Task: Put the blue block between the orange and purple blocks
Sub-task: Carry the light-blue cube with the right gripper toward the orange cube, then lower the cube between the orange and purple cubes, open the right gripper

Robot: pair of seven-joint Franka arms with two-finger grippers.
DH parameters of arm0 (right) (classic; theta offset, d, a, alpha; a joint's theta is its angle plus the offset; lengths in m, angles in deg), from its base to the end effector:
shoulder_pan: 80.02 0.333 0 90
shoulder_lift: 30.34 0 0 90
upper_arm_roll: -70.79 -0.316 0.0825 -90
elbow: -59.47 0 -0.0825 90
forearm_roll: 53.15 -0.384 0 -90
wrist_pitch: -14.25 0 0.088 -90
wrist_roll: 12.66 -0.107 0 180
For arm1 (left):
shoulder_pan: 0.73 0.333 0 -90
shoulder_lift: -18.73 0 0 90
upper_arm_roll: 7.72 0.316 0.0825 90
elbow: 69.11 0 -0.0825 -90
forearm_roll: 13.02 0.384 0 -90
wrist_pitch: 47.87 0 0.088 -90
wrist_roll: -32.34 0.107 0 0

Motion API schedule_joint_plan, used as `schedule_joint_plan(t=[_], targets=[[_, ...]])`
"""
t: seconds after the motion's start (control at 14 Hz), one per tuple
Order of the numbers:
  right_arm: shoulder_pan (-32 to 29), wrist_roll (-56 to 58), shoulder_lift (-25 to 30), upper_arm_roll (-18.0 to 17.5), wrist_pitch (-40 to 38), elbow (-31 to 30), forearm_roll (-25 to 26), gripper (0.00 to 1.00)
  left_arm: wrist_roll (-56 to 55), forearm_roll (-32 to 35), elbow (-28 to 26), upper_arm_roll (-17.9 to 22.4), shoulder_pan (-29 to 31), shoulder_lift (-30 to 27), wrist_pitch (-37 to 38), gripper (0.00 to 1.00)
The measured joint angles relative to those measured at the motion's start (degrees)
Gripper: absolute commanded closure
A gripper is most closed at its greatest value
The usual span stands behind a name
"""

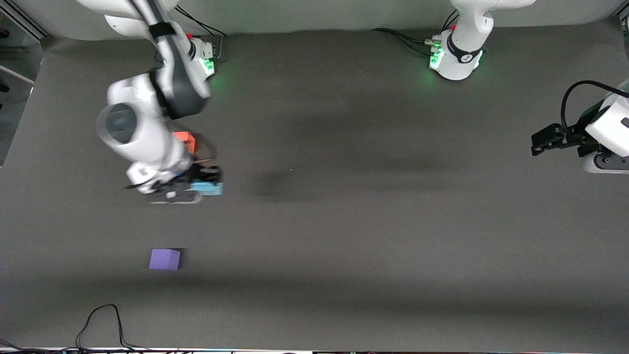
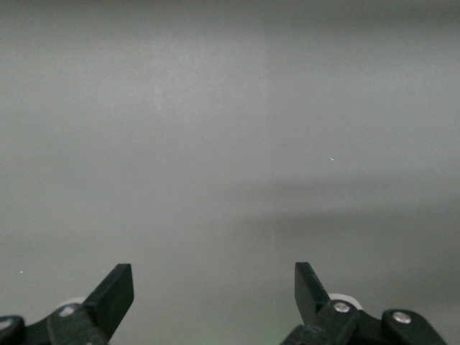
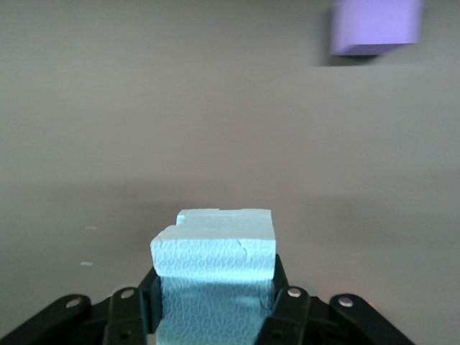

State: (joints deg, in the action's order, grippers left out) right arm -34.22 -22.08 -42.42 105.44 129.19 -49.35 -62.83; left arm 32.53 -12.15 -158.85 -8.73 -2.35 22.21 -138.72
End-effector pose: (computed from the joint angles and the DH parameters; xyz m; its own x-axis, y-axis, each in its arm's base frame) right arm 0.5771 0.1390 0.4035 0.9970 -0.0389 -0.0676 -0.0402 -0.9990 -0.0182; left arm 0.5725 -0.0244 0.5937 0.9979 -0.0494 -0.0414 -0.0500 -0.9987 -0.0140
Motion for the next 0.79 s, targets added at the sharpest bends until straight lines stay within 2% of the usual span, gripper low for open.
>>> schedule_joint_plan(t=[0.07, 0.21, 0.36, 0.5, 0.57, 0.79], targets=[[-0.2, 4.2, 0.0, 3.5, -0.5, -0.9, -0.4, 0.84, 0.0, 0.0, -0.1, 0.0, 0.0, 0.0, 0.0, 0.00], [-0.4, 9.1, 0.1, 8.2, -0.6, -2.6, -0.7, 0.84, 0.0, 0.0, -0.2, 0.0, 0.0, 0.0, 0.0, 0.00], [-1.4, 9.7, 0.1, 10.1, -1.6, -3.3, -0.7, 0.84, 0.0, 0.0, -0.3, 0.0, 0.0, 0.0, 0.0, 0.00], [-5.3, 10.3, -0.1, 8.8, -0.5, -5.0, -0.7, 0.84, 0.0, 0.0, -0.3, 0.0, 0.0, 0.0, 0.0, 0.00], [-7.8, 11.0, -0.5, 6.8, 1.9, -6.7, -0.7, 0.84, 0.0, 0.0, -0.3, 0.0, 0.0, 0.0, 0.0, 0.00], [-15.0, 11.6, -2.6, -2.1, 13.7, -14.1, -0.7, 0.84, 0.0, 0.0, -0.4, 0.0, 0.0, 0.0, 0.0, 0.00]])
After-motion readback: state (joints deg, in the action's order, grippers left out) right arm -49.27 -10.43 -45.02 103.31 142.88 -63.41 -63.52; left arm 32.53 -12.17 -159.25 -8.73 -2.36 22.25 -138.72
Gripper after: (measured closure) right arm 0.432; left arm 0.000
